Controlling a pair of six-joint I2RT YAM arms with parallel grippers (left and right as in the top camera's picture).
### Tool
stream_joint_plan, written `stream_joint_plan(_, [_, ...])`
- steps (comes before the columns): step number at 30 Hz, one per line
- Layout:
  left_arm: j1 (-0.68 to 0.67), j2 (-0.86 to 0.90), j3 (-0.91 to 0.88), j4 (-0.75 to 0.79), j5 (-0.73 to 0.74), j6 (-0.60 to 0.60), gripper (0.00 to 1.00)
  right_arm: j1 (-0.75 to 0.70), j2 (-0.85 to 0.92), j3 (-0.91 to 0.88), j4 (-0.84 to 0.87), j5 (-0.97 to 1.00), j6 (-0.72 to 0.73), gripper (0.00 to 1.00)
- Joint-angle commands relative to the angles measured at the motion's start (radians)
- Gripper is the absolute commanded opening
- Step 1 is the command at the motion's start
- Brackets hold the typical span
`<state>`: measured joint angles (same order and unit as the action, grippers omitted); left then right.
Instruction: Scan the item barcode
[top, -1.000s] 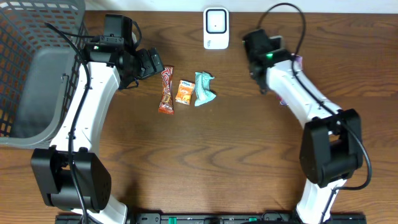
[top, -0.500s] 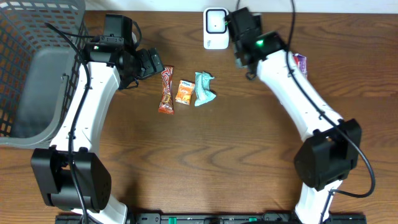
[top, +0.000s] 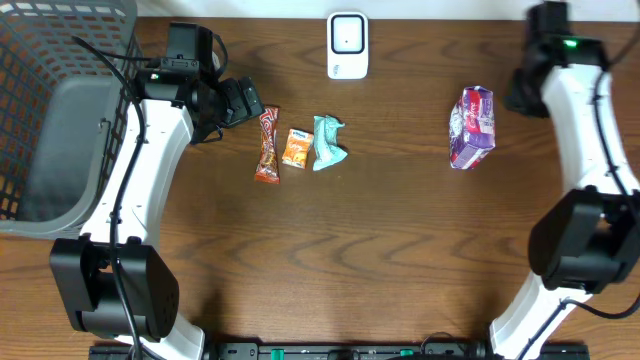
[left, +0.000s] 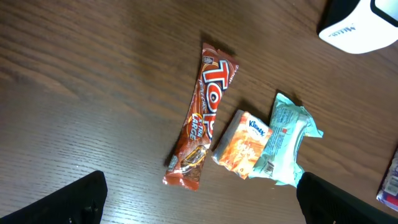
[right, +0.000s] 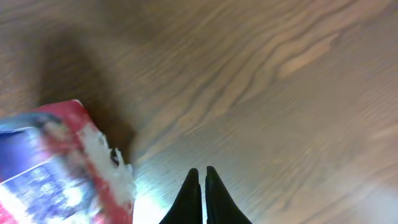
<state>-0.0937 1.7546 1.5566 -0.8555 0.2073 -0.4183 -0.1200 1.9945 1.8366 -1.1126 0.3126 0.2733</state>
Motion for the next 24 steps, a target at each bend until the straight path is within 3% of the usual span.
stream_joint_plan(1, [0.001, 0.005, 0.010, -0.001, 0.001, 0.005, 0.98, -0.044, -0.012, -0.078, 0.034, -0.314, -0.105, 0.01])
stream_joint_plan(7, [0.001, 0.005, 0.010, -0.001, 0.001, 0.005, 0.98, -0.034, -0.012, -0.237, 0.185, -0.562, -0.167, 0.01])
stream_joint_plan(15, [0.001, 0.005, 0.010, -0.001, 0.001, 0.005, 0.98, 0.082, -0.012, -0.246, 0.299, -0.911, -0.165, 0.01])
stream_joint_plan(19, [0.001, 0.005, 0.010, -0.001, 0.001, 0.005, 0.98, 0.161, -0.013, -0.229, 0.326, -0.900, -0.110, 0.01])
stream_joint_plan(24, [0.001, 0.005, 0.010, -0.001, 0.001, 0.005, 0.98, 0.168, -0.014, -0.184, 0.301, -0.712, -0.077, 0.14])
